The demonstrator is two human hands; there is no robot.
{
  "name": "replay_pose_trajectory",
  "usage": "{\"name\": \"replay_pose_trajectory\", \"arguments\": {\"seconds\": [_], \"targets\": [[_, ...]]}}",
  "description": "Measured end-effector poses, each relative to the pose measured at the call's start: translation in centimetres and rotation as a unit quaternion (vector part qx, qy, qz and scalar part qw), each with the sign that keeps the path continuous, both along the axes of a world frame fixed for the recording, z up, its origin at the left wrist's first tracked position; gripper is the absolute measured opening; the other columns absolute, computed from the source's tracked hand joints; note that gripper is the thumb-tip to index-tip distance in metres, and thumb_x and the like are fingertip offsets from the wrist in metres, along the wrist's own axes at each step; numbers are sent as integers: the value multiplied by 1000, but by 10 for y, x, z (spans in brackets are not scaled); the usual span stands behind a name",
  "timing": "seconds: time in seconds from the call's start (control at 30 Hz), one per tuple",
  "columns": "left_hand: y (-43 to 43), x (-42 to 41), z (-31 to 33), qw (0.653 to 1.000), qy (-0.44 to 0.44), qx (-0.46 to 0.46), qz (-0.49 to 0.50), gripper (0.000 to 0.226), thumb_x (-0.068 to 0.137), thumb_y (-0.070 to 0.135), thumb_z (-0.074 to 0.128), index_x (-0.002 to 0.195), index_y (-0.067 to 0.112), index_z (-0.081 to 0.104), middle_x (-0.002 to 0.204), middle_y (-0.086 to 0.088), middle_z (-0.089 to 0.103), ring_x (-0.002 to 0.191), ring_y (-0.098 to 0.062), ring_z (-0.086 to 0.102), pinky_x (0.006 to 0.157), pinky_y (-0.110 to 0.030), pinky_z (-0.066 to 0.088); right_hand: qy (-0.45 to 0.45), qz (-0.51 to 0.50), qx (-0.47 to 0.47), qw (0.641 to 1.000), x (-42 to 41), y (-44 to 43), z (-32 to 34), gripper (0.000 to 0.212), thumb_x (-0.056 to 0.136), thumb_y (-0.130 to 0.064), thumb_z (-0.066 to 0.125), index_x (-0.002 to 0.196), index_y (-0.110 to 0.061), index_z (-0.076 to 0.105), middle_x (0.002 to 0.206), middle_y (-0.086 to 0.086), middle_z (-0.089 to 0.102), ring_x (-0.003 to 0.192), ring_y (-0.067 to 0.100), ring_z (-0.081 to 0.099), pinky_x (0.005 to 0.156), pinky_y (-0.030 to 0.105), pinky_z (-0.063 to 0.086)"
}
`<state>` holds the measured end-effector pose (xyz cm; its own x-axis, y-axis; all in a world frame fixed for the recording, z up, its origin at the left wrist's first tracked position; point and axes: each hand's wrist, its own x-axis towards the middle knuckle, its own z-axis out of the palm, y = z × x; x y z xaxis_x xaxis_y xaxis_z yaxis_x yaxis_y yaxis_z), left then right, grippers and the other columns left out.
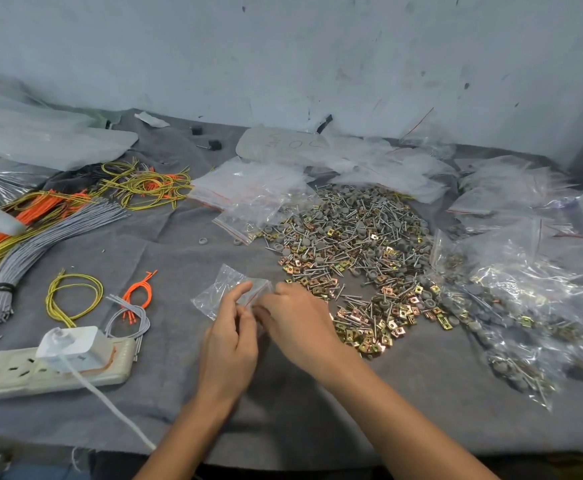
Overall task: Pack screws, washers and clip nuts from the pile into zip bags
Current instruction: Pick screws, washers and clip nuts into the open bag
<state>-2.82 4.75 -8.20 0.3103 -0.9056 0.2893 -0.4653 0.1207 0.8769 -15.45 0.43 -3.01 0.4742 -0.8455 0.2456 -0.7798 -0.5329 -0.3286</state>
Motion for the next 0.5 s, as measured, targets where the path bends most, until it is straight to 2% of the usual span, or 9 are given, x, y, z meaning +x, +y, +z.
{"name": "replay_pose_trajectory", "arguments": {"seconds": [0.13, 0.23, 0.3, 0.4, 0.5], "targets": [[-1, 1, -1, 1000, -2, 3, 5, 39, 95, 31, 42, 129, 49, 48, 84, 25, 63, 69, -7, 58, 66, -36, 49, 59, -8, 13, 998, 7, -5, 2, 17, 95, -33, 60, 98, -23, 73, 102, 2, 64, 102, 27, 55, 69, 35, 38], [0, 0, 0, 1000, 1, -5, 1, 39, 94, 29, 43, 130, 44, 49, 78, 15, 60, 69, -10, 57, 67, -38, 48, -9, -18, 12, 1000, -8, -7, 6, 18, 95, -35, 59, 104, -27, 73, 95, -1, 65, 97, 25, 59, 72, 36, 45], [0, -1, 1, 1000, 1, -7, 1, 39, 93, 30, 43, 129, 44, 50, 76, 11, 60, 69, -11, 58, 67, -35, 47, -63, -36, 25, 997, -26, -12, 10, 20, 98, -32, 57, 109, -31, 74, 97, -9, 68, 94, 16, 60, 78, 33, 45], [1, -3, 3, 1000, 1, -2, 4, 38, 93, 32, 43, 128, 43, 51, 76, 8, 60, 65, -14, 57, 65, -38, 47, -83, -97, 50, 991, -59, -28, 15, 16, 100, -30, 57, 100, -29, 73, 84, -21, 60, 73, 1, 56, 70, 30, 46], [3, -3, 5, 1000, 4, 1, 3, 37, 94, 34, 43, 128, 43, 51, 75, 7, 60, 65, -14, 57, 64, -42, 48, -46, -146, 70, 986, -80, -52, 19, 11, 100, -29, 60, 103, -29, 70, 74, -17, 58, 57, 3, 57, 54, 26, 48]]}}
